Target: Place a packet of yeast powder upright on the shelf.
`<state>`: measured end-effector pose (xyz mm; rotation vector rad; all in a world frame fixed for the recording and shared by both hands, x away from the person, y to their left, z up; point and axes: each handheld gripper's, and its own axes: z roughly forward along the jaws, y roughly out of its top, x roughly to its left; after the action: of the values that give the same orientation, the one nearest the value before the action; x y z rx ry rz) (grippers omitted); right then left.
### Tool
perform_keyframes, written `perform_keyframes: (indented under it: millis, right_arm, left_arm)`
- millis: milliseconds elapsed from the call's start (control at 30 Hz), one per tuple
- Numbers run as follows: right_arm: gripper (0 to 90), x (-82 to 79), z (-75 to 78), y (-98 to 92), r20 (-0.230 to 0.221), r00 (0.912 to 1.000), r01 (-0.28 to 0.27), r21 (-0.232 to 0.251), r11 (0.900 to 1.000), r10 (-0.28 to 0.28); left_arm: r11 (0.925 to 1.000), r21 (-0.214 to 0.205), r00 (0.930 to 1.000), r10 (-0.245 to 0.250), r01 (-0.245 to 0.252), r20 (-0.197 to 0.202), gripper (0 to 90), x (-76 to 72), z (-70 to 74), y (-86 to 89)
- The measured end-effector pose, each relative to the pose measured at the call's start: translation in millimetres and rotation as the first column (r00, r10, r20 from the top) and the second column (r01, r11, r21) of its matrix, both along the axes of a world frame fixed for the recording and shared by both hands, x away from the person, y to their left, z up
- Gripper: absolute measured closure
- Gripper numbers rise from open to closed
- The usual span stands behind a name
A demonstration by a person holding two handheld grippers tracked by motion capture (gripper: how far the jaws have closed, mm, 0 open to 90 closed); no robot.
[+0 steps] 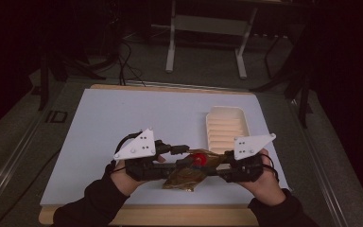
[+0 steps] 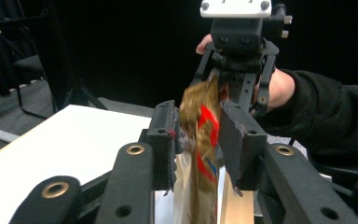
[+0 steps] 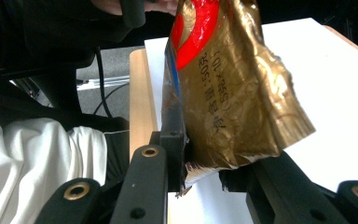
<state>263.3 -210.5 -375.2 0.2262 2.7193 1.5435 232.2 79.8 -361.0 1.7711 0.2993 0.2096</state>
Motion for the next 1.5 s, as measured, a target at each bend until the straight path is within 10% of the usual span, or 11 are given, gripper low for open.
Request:
perform_keyframes:
  millis: [167, 267, 600, 1000, 1500]
  right_arm:
    - [74.7, 3.9, 3.1, -3.6, 0.031, 0.9995, 0.009, -0.006, 0.9999, -0.009]
    - [74.7, 6.5, 7.0, -6.9, 0.041, 0.9990, 0.019, 0.000, 0.9998, -0.019]
    - [74.7, 20.0, 29.9, -24.3, 0.134, 0.9870, 0.087, 0.026, 0.9959, -0.089]
    - [74.7, 42.6, 42.3, -46.1, 0.259, 0.9532, 0.152, 0.037, 0.9877, -0.156]
    - [74.9, 89.8, 36.6, -75.6, 0.310, 0.9207, 0.269, -0.064, 0.9610, -0.237]
  left_arm:
    - [0.9997, -0.024, 0.9998, 0.005, -0.005, -0.018, 37.7, -0.3, -4.5, 4.0]
    - [0.9998, 0.004, 0.9991, 0.019, -0.019, 0.037, 29.1, -4.2, -8.8, 3.7]
    - [0.9942, 0.003, 0.9937, 0.107, -0.107, -0.032, 8.5, -4.3, -26.0, 16.1]
    - [0.9766, 0.020, 0.9709, 0.215, -0.214, -0.105, 2.3, -5.5, -73.2, 48.5]
    - [0.9574, 0.031, 0.9557, 0.288, -0.287, -0.058, 2.6, -4.1, -116.3, 73.8]
